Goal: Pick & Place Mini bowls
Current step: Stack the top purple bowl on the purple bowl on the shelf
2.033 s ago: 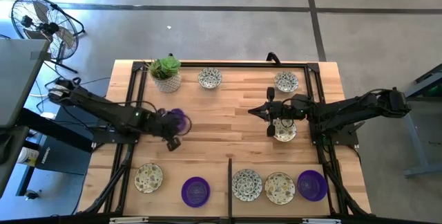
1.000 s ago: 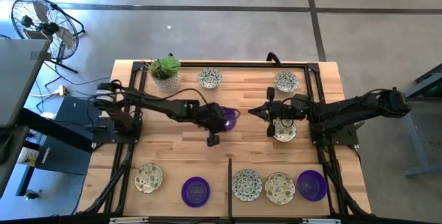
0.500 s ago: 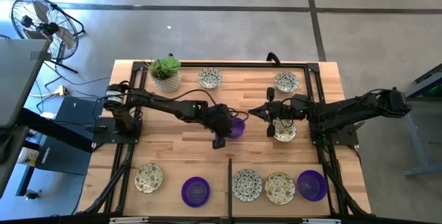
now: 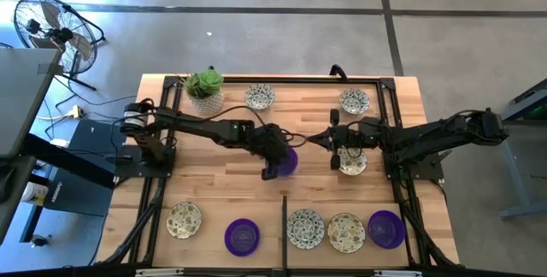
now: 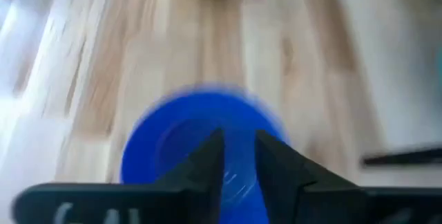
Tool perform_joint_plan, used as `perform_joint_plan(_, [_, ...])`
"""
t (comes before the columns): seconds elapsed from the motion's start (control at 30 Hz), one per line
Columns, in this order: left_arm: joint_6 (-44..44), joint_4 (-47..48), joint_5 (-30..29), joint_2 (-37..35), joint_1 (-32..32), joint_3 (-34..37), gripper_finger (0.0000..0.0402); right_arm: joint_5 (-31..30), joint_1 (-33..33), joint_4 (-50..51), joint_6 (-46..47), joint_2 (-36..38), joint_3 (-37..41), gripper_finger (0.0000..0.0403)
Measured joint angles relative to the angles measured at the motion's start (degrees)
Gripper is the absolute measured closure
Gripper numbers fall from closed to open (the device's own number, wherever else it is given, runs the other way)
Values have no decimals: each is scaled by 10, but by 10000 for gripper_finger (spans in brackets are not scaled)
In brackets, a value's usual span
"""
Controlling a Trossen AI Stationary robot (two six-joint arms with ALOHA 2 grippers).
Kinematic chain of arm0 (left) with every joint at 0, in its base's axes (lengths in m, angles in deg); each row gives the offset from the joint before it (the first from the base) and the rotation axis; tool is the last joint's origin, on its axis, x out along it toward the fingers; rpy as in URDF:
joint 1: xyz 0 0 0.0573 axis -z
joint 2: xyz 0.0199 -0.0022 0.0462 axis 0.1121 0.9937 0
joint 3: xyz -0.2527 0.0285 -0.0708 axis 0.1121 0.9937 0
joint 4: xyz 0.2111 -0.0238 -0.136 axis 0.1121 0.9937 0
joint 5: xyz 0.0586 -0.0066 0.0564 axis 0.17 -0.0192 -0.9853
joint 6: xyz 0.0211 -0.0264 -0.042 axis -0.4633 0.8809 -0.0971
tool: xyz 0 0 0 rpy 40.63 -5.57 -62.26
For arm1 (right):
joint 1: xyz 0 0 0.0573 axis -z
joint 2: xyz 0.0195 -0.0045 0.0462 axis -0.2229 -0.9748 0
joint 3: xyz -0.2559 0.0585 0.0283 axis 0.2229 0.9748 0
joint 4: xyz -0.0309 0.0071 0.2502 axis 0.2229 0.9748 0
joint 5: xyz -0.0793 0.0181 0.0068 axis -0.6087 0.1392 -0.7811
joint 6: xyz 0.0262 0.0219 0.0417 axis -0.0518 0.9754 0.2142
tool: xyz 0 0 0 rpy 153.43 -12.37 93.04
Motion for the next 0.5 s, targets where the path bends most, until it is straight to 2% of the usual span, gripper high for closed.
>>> perform_joint_plan(0.1, [3, -48, -35, -23, 0, 39, 366, -5, 0, 17, 5, 0, 0, 403])
perform_joint_plan(0.2, [6, -112, -43, -57, -1, 89, 395, -17, 0, 29, 24, -7, 0, 403])
perform_joint_plan(0.37, [31, -237, -39, -92, -11, 187, 393, -39, -7, 32, 43, -37, 0, 403])
perform_joint_plan(0.5, [49, -313, -34, -125, -19, 264, 398, -85, -24, 32, 44, -66, 0, 403])
